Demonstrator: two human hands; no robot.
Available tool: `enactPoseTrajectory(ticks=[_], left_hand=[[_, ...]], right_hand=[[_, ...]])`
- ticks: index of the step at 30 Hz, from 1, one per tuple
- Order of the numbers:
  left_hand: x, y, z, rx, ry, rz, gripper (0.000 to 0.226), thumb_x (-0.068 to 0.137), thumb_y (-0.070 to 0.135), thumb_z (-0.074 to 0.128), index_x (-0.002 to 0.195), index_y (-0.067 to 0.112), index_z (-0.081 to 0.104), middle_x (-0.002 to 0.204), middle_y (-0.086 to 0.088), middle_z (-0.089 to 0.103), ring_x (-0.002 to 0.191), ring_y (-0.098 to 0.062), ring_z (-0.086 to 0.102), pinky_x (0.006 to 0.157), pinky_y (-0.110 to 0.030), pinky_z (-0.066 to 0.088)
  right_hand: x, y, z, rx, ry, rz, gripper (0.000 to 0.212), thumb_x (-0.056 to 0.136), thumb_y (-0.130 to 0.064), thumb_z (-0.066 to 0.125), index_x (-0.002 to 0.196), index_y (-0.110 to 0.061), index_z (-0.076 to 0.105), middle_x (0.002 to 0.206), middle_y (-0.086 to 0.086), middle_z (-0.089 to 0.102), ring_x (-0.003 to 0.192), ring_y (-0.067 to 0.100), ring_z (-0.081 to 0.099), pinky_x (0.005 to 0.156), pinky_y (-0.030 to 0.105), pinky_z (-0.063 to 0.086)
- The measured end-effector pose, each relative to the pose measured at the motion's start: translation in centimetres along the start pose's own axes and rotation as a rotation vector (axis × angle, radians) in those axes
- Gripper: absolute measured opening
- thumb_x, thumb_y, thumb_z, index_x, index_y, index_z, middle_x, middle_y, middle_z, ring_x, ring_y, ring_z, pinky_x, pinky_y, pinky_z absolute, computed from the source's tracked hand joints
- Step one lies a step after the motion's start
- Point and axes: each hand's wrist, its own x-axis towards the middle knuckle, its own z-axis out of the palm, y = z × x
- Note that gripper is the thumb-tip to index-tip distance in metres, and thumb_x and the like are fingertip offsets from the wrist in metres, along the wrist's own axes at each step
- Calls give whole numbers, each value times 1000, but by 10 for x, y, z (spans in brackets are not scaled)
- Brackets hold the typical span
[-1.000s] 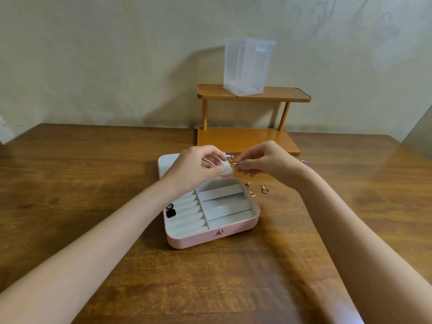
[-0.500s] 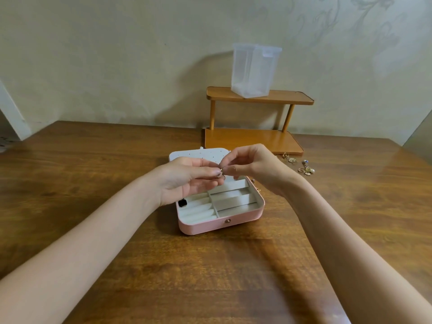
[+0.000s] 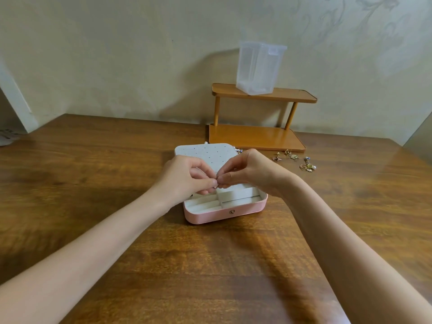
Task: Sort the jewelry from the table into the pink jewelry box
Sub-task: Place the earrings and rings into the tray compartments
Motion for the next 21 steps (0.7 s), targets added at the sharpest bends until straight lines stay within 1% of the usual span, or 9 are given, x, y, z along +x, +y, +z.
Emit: enactPoseTrajectory(ticks=[2, 4, 7, 9, 11, 13, 15, 18, 21], left_hand=[[-6, -2, -4, 54, -96, -9, 5, 78, 12, 73, 78, 14, 69, 69, -1, 73, 70, -13, 70, 68, -21, 56], [-10, -3, -9, 99, -163, -7, 5, 79, 13, 71, 77, 16, 70, 70, 1, 73, 73, -11, 70, 70, -21, 55], [-10, -7, -16, 343, -120, 59, 10, 80, 16, 71, 77, 26, 71, 77, 14, 69, 78, 1, 63, 78, -20, 50], [-11, -10, -18, 466, -157, 88, 9, 80, 20, 70, 83, 28, 73, 78, 20, 64, 76, 7, 56, 77, -15, 45], [-12, -13, -16, 501, -200, 95, 9, 78, 21, 72, 84, 27, 73, 75, 20, 63, 71, 8, 55, 67, -7, 42], [-12, -14, -13, 536, -208, 97, 9, 75, 20, 73, 77, 28, 69, 71, 19, 62, 67, 8, 55, 60, -5, 40], [-10, -14, -11, 571, -204, 103, 14, 75, 19, 73, 73, 31, 64, 69, 19, 58, 67, 5, 53, 61, -9, 40], [-10, -13, -11, 575, -207, 110, 16, 75, 19, 73, 71, 31, 63, 69, 20, 56, 67, 3, 52, 63, -12, 41], [-9, -15, -11, 555, -194, 101, 10, 78, 20, 72, 75, 29, 69, 72, 17, 60, 72, 0, 55, 64, -13, 42]], right_hand=[[-1, -4, 2, -49, -104, 53, 11, 81, 4, 64, 91, 2, 70, 82, 8, 70, 69, 7, 68, 66, 12, 51], [2, -9, 5, -171, -198, 92, 11, 82, 2, 64, 90, -3, 71, 83, 4, 70, 70, 5, 67, 66, 11, 49], [12, -18, 12, -340, -283, 129, 13, 81, 1, 66, 91, -5, 71, 79, -1, 70, 69, 5, 67, 65, 9, 49], [18, -24, 17, -435, -329, 147, 12, 81, 0, 67, 89, -7, 71, 75, -4, 69, 69, 5, 66, 65, 9, 48], [23, -30, 20, -578, -351, 141, 10, 80, -5, 69, 84, -14, 72, 72, -9, 68, 70, 2, 64, 64, 8, 43], [28, -34, 23, -715, -348, 115, 10, 80, -10, 70, 84, -18, 73, 75, -9, 68, 71, 1, 60, 64, 11, 41], [32, -34, 25, -805, -358, 103, 10, 81, -12, 70, 87, -18, 74, 80, -6, 68, 70, 2, 58, 64, 14, 41], [35, -35, 25, -834, -408, 113, 10, 82, -13, 69, 84, -22, 72, 79, -8, 67, 67, 2, 61, 68, 18, 46], [35, -39, 22, -813, -447, 118, 12, 84, -10, 67, 87, -21, 71, 85, -3, 69, 64, -1, 62, 64, 11, 46]])
